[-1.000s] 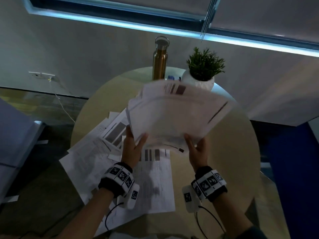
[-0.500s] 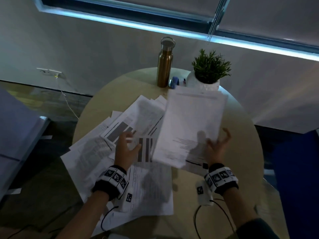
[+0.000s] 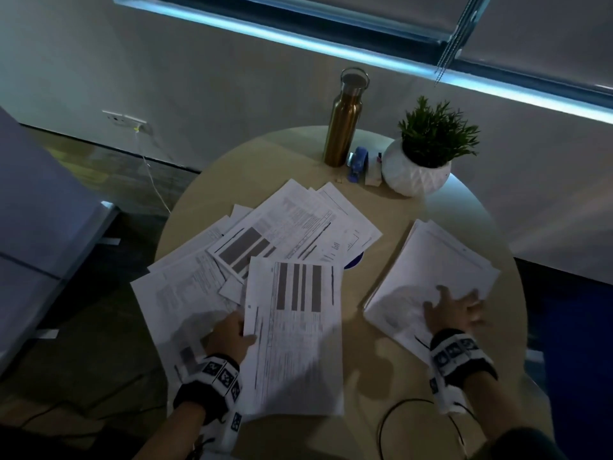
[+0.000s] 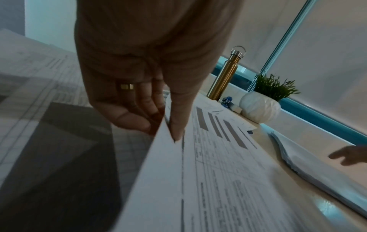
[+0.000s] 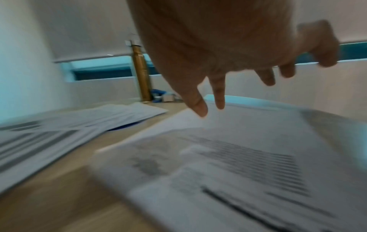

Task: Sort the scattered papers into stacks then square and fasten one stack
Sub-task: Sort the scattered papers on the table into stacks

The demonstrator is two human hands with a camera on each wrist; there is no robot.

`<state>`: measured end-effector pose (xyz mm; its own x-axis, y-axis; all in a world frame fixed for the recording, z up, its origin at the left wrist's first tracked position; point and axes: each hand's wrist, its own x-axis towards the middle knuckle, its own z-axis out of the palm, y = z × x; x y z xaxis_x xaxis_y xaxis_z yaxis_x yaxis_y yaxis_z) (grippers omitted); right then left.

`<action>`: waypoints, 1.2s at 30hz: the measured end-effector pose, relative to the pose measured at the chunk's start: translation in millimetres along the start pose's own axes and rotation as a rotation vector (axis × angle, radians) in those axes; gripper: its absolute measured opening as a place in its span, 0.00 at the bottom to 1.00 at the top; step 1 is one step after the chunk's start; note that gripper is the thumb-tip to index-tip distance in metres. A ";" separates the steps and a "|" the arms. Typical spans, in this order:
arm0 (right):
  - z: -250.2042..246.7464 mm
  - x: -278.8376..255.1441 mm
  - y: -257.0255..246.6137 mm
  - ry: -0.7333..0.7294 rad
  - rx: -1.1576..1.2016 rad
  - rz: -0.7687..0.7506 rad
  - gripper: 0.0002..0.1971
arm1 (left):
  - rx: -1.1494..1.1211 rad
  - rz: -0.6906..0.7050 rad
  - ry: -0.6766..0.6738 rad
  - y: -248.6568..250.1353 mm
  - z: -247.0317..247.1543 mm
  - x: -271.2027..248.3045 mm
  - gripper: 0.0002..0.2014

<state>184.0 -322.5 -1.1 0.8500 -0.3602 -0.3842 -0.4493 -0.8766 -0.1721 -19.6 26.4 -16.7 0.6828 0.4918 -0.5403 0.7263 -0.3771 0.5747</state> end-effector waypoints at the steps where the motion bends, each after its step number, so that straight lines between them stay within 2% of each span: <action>1: -4.2 -24.7 -16.8 0.039 -0.033 -0.111 0.22 | -0.005 0.032 -0.005 1.3 -2.1 1.3 0.10; 2: -1.2 -44.9 -29.2 0.007 0.059 -0.226 0.19 | -0.029 0.053 0.004 3.5 -4.3 2.9 0.07; 3: 4.3 -67.2 -40.9 -0.109 0.188 -0.256 0.18 | -0.052 0.067 0.009 7.4 -7.8 4.3 0.04; 4: 11.5 -83.7 -49.6 -0.243 0.301 -0.259 0.21 | -0.072 0.077 0.029 12.5 -11.2 7.2 0.09; 6: 29.9 -104.8 -67.8 -0.453 0.407 -0.180 0.32 | -0.108 0.095 0.072 26.7 -19.5 15.8 0.16; 8: 45.9 -114.7 -89.1 -0.538 0.466 -0.112 0.38 | -0.125 0.135 0.080 40.3 -26.2 31.9 0.08; 9: 52.6 -114.9 -101.1 -0.520 0.487 -0.099 0.38 | -0.128 0.153 0.065 45.8 -29.0 42.6 0.06; 11: 63.7 -110.7 -122.9 -0.456 0.466 -0.117 0.36 | -0.119 0.171 0.006 56.7 -35.2 65.4 0.09; 13: 69.9 -99.0 -140.8 -0.431 0.414 -0.138 0.29 | -0.079 0.237 -0.027 67.9 -39.4 87.8 0.13; 15: 71.3 -86.7 -152.7 -0.365 0.423 -0.130 0.20 | 0.006 0.298 0.003 78.5 -40.3 108.1 0.24; 16: 72.0 -80.4 -156.2 -0.319 0.438 -0.094 0.18 | 0.047 0.298 0.046 82.2 -41.1 117.6 0.31; 19: 71.8 -67.1 -164.3 -0.234 0.400 0.010 0.20 | 0.143 0.265 0.170 87.8 -49.1 145.2 0.46; 21: 71.7 -61.6 -168.0 -0.201 0.332 0.020 0.21 | 0.234 0.189 0.123 86.8 -55.2 163.7 0.53; 23: 70.5 -59.2 -168.1 -0.172 0.349 0.022 0.20 | 0.311 0.096 0.043 88.3 -61.8 170.3 0.55; 24: 75.2 -49.3 -177.7 -0.156 0.376 0.031 0.20 | 0.343 0.052 0.021 91.1 -64.0 185.6 0.55; 26: 74.1 -51.3 -179.0 -0.089 0.488 0.076 0.21 | 0.386 0.044 -0.007 96.8 -65.4 184.1 0.52; 28: 76.0 -50.7 -184.1 -0.037 0.654 0.119 0.24 | 0.317 0.099 -0.075 102.8 -60.4 185.1 0.45; 30: 74.6 -50.4 -189.0 -0.065 0.779 0.146 0.30 | 0.266 0.173 -0.147 106.0 -48.8 177.8 0.36; 31: 72.7 -50.2 -190.1 -0.105 0.753 0.155 0.34 | 0.261 0.211 -0.174 107.1 -41.4 172.3 0.32; 33: 69.4 -49.5 -187.6 -0.151 0.559 0.144 0.38 | 0.276 0.291 -0.206 107.2 -26.0 159.1 0.26; 34: 68.8 -49.3 -184.9 -0.136 0.490 0.137 0.37 | 0.285 0.328 -0.216 105.3 -18.9 152.6 0.24; 36: 64.1 -49.7 -179.3 -0.090 0.496 0.098 0.33 | 0.305 0.373 -0.224 99.4 -8.8 142.6 0.21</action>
<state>204.7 -126.9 -9.3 0.7800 -0.3850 -0.4933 -0.6208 -0.5754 -0.5325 149.2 66.0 -31.2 0.8749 0.1139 -0.4707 0.3984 -0.7218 0.5659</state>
